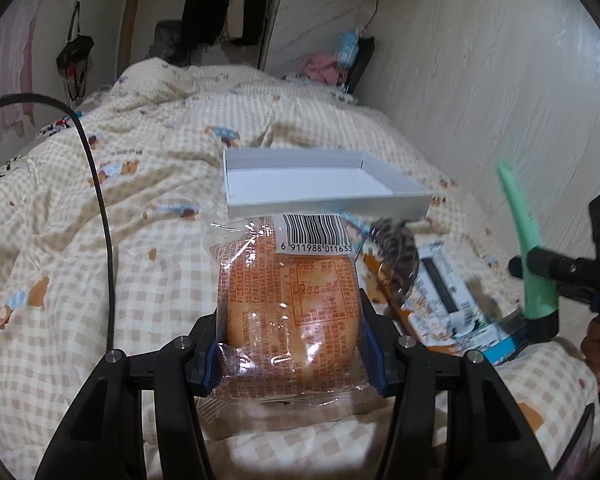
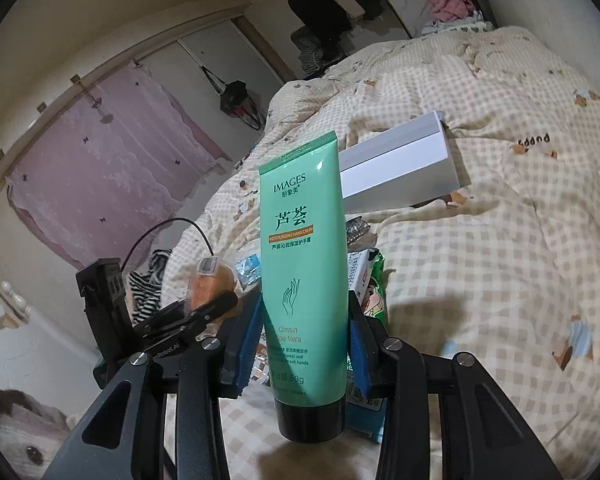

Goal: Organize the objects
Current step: 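Carry the bread roll and green tube with both grippers over the white box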

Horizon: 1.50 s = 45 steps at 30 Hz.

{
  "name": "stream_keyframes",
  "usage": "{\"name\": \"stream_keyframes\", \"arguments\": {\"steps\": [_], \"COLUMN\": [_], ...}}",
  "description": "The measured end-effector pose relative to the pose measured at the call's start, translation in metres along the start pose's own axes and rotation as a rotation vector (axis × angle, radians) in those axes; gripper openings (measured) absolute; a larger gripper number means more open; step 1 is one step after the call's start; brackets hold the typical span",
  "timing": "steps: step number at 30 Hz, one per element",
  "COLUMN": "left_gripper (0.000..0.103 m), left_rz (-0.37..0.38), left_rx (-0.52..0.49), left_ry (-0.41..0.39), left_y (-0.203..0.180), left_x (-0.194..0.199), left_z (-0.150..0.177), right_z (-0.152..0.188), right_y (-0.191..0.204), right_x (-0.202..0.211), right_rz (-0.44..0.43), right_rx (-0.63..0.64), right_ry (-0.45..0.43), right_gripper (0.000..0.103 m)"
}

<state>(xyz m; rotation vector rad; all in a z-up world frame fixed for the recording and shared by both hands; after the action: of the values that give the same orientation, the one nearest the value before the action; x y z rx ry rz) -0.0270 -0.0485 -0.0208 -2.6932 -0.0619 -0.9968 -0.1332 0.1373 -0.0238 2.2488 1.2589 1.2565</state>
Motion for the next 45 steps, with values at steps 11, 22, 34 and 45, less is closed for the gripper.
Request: {"name": "stream_keyframes", "arguments": {"steps": [11,22,34,45], "left_gripper": [0.059,0.059,0.059,0.059], "left_rz": [0.108,0.031,-0.01,-0.081], "left_rx": [0.041,0.094,0.04,0.001], "left_ry": [-0.065,-0.103,-0.028,0.167], "left_y": [0.013,0.045,0.045,0.034], "left_x": [0.021,-0.002,-0.071,-0.164], "left_z": [-0.035,-0.101,-0.155,-0.149], "right_z": [-0.013,-0.069,-0.146,-0.171], "right_y": [0.001,-0.01,-0.059,-0.095], "right_x": [0.011,0.012,-0.045,-0.121], "right_rz": [-0.056,-0.13,-0.055,0.149], "right_rx": [-0.007,0.077,-0.032,-0.036], "right_ry": [-0.036,-0.112,-0.063,0.062], "right_gripper": [0.041,0.041,0.041,0.041]}}
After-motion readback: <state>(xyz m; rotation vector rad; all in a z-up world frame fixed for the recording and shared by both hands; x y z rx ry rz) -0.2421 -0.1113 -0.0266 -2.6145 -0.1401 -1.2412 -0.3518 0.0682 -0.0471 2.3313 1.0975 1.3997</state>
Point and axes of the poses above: each gripper's, at about its wrist camera, not at the fingertips, and x roughly against the way its jaws point, y to its left, z to its underside, the point moved 2 cm from there along -x, roughly the way its jaws point, and after that the axes turned 1 degree about y, right-handed, at the moved point
